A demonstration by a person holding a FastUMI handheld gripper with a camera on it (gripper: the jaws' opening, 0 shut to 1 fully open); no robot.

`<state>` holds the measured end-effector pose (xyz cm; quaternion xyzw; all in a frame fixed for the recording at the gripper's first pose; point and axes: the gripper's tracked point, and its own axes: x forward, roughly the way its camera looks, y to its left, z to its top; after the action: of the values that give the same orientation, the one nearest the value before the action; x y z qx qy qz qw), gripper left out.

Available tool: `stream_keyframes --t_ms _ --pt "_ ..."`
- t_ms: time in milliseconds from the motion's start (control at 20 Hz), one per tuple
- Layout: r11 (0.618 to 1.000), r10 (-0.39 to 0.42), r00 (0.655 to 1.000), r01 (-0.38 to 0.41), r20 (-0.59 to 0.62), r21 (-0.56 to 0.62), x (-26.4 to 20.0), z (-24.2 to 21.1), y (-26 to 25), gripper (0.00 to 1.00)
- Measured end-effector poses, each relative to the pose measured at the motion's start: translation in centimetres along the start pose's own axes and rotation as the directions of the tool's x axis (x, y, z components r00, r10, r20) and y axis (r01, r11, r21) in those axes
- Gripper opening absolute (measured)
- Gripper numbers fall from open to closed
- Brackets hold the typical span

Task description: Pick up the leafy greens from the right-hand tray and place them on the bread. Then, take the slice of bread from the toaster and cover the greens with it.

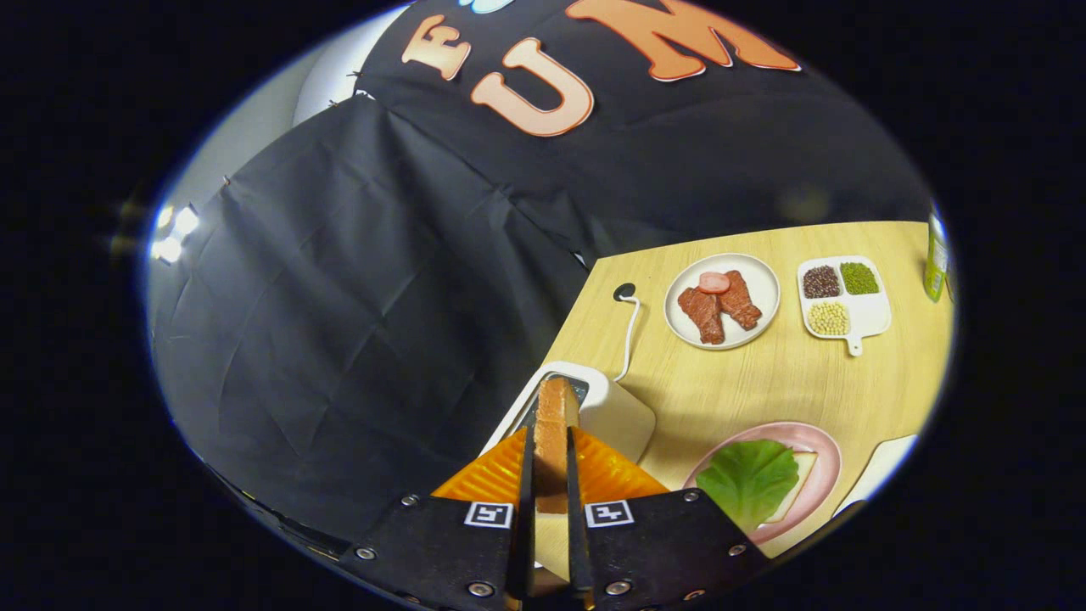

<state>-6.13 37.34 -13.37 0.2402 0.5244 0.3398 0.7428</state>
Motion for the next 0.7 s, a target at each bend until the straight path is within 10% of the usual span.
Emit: stream_keyframes --t_ms 700 --pt "0.984 -0.019 1.000 0.016 0.015 0.175 -2.3 -3.8 -9.6 0.13"
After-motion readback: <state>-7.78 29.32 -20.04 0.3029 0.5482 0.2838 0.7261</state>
